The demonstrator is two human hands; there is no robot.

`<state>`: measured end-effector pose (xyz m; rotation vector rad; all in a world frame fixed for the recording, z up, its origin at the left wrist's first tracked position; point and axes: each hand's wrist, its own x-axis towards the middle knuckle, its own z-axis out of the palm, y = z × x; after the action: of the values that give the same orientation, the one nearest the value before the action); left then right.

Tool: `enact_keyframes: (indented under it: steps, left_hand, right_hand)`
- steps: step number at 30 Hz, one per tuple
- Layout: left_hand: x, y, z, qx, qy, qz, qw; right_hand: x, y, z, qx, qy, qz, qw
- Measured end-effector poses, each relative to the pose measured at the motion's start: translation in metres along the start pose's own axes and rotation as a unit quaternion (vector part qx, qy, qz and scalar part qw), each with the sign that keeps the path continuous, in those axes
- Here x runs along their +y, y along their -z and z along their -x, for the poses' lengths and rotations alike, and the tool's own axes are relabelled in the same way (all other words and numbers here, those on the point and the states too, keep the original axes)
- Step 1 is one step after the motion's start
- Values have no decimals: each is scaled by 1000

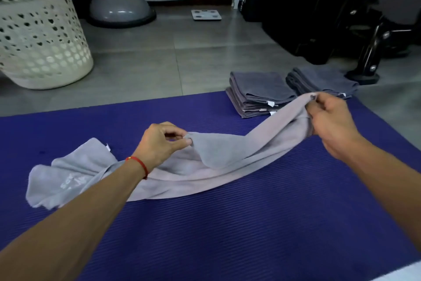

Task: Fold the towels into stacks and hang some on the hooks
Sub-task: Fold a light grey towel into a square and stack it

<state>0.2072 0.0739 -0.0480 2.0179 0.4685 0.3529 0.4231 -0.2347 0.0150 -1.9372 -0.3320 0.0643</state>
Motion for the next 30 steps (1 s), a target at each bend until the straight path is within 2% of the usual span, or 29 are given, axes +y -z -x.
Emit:
enact_keyframes:
  steps: [6,12,15,17,20,22,25,27,30]
  left_hand:
    - [19,-25,-37,92,-70,-58,992]
    - [102,-56,-100,74,-179,-73,978]
    - [139,-114,-139,-17,-212,-112,971]
    - [139,-164,-164,-105,-168,-111,974]
    - [109,-232,-185,-250,-87,-139,954]
    - [92,-267,-190,-296,-73,-187,934]
    - [93,-309,-199,-219,-97,-311,920]
    - [109,-333,-206,-169,-126,-347,914]
    - [150,-376,-223,-130,-168,-358,909]
  right_hand:
    - [61,57,23,92,-93,13,991]
    - [92,109,94,182,-99,5,978]
    - [133,123,116,211,-171,-33,962]
    - [167,129,127,213,-243,-50,945]
    - [211,134,145,156,-351,-81,920]
    - [220,138,153,112,-380,-72,915]
    - [228,154,148,104,-377,-41,919]
    - [235,170,139,93,-361,1,928]
    - [247,200,114,166,-347,-5,923]
